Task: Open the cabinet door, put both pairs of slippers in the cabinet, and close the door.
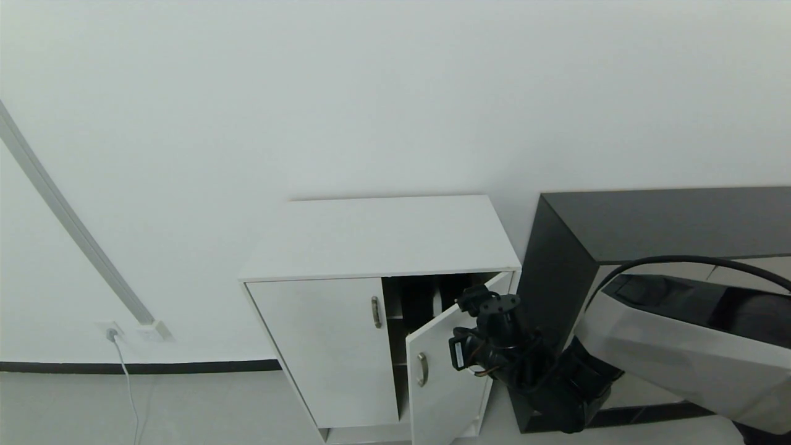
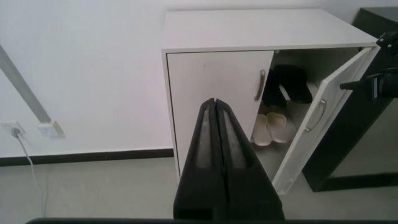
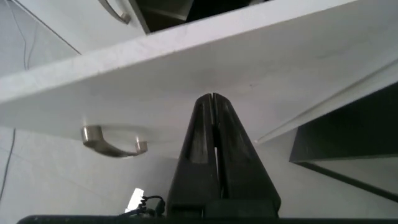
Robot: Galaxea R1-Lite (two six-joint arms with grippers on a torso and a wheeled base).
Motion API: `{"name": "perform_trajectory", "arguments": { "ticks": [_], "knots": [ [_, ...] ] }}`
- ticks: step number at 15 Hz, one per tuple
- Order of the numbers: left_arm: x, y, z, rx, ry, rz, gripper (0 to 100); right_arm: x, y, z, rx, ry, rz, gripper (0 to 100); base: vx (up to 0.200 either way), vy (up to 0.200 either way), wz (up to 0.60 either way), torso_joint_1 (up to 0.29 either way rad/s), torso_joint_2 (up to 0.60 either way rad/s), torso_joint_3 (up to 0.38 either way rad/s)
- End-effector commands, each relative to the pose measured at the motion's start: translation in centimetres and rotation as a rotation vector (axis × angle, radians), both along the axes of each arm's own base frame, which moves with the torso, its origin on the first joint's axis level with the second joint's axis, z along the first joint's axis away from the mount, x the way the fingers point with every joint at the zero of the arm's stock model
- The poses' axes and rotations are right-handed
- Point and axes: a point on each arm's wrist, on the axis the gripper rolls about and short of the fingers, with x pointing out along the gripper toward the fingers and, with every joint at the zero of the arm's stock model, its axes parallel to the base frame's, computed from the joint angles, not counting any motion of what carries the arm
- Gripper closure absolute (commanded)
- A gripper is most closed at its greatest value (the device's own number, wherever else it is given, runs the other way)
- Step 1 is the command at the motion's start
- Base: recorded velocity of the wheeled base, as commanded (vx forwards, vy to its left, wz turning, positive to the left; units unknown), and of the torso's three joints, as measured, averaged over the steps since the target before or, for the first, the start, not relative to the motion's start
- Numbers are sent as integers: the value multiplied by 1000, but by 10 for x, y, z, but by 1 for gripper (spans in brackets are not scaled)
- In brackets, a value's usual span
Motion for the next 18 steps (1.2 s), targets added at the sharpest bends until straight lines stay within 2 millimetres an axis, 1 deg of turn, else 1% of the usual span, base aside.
{"name": "perform_trajectory", "arguments": {
  "ticks": [1,7,8,9,11,15,18],
  "knots": [
    [0,0,0,0,1,0,100,8,1,-11,-6,7,-10,100,0,0,0,0,0,0],
    [0,0,0,0,1,0,100,32,3,-18,16,-21,-41,100,0,0,0,0,0,0],
    [0,0,0,0,1,0,100,33,3,-17,17,-22,-41,100,0,0,0,0,0,0],
    [0,0,0,1,1,0,100,40,6,-19,13,-27,-43,100,0,0,0,0,0,0],
    [0,0,0,1,1,0,100,47,9,-19,8,-41,-41,100,0,0,0,0,0,0],
    [0,0,0,1,1,0,100,57,13,-14,14,-52,-46,100,0,0,0,0,0,0],
    [0,0,0,1,1,0,100,61,11,-12,12,-49,-54,100,0,0,0,0,0,0]
  ]
}}
